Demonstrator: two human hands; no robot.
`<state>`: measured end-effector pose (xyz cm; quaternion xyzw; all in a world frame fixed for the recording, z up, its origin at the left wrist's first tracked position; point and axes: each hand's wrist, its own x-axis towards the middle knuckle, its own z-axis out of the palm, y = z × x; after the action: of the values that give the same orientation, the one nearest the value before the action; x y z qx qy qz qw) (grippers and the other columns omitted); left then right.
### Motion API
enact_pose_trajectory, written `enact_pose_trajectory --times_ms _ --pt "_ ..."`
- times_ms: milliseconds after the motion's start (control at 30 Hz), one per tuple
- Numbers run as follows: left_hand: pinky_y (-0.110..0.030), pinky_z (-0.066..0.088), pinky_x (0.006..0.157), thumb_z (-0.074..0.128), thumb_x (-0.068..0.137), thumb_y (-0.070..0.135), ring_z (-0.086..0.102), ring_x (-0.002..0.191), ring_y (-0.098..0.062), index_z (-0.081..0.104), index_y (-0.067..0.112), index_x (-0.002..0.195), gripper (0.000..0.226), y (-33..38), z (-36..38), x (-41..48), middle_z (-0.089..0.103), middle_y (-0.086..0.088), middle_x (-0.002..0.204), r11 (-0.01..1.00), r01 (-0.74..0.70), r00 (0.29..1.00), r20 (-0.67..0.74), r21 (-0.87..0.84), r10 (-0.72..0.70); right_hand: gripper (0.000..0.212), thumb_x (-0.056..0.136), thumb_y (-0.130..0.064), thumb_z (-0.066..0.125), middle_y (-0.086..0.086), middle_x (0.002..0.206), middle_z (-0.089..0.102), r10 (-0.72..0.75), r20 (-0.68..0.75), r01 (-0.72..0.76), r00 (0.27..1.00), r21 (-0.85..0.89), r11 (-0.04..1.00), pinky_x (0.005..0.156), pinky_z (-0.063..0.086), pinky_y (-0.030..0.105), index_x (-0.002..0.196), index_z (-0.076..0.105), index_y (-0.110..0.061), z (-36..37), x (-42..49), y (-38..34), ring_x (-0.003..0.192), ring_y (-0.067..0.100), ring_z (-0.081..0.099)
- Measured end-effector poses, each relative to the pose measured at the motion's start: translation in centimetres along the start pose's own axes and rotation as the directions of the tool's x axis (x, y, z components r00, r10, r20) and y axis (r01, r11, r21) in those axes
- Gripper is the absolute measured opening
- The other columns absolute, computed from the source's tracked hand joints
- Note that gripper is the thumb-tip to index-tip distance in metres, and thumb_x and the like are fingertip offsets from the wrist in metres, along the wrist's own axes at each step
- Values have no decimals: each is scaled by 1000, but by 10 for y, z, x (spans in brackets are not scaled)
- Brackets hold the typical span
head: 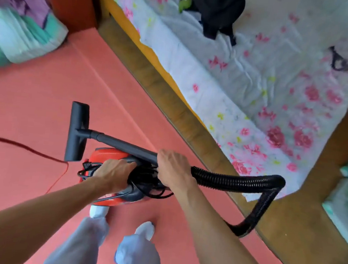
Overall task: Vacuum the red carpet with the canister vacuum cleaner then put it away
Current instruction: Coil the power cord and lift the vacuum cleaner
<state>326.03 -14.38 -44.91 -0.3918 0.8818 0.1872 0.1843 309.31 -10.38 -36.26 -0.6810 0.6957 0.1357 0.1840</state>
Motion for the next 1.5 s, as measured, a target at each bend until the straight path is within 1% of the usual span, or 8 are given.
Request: enact_pose_trajectory --times_ms 133,267,467,567,700,867,1033,1500 --pt "-44 48 70 58 85 20 70 91 -36 39 13 132 51 -7 -72 -32 72 -8 97 993 70 985 -152 -98 -85 26 89 -1 53 14 110 66 -152 -67 143 986 -127 982 74 47 36 115 55 -3 -81 -10 -32 99 30 65" --pt "-45 52 71 55 83 16 70 89 -35 34 6 133 56 -21 -124 -60 72 -9 91 986 116 942 -301 -120 -147 35 87 1 55 15 106 66 -246 -141 206 959 -250 946 67 40 36 121 48 0 -142 -13 -43 96 32 67" --pt "-44 49 72 57 87 25 69 93 -39 45 14 124 41 -31 -188 -89 74 -12 97 972 202 889 -393 -121 -234 31 85 1 54 13 100 66 -351 -175 290 920 -299 909 64 41 36 115 47 -5 -198 -3 -61 92 33 66" --pt "-41 53 73 56 87 31 70 91 -37 58 20 118 34 -40 -199 -105 75 -10 96 955 267 863 -411 -125 -295 30 90 -9 57 10 103 63 -379 -206 304 902 -318 898 68 44 38 118 46 -10 -205 6 -70 95 30 65" --pt "-39 54 72 57 85 27 71 90 -37 68 17 103 23 -57 -201 -116 75 -11 95 922 343 843 -375 -179 -387 37 91 -9 52 11 110 60 -358 -236 270 903 -336 902 79 46 39 126 44 -13 -212 22 -89 103 31 60" --pt "-39 56 72 59 83 25 71 89 -37 70 17 104 25 -93 -186 -106 75 -10 95 870 416 842 -249 -265 -478 39 90 -12 57 11 116 58 -437 -152 338 887 -431 836 87 43 40 128 47 -11 -204 59 -122 108 30 56" --pt "-36 52 70 60 82 21 70 92 -37 68 14 102 23 -139 -179 -78 74 -12 101 863 424 867 -152 -275 -474 37 91 -17 58 11 117 59 -439 -85 351 895 -473 808 88 43 40 125 46 -9 -200 107 -150 107 29 56" --pt "-40 57 75 57 78 18 72 91 -34 69 20 102 27 -275 -234 40 75 -7 98 856 399 859 -193 -327 -474 27 89 -15 53 14 110 60 -406 -53 331 912 -489 807 83 44 40 115 49 -8 -267 272 -174 99 29 57"
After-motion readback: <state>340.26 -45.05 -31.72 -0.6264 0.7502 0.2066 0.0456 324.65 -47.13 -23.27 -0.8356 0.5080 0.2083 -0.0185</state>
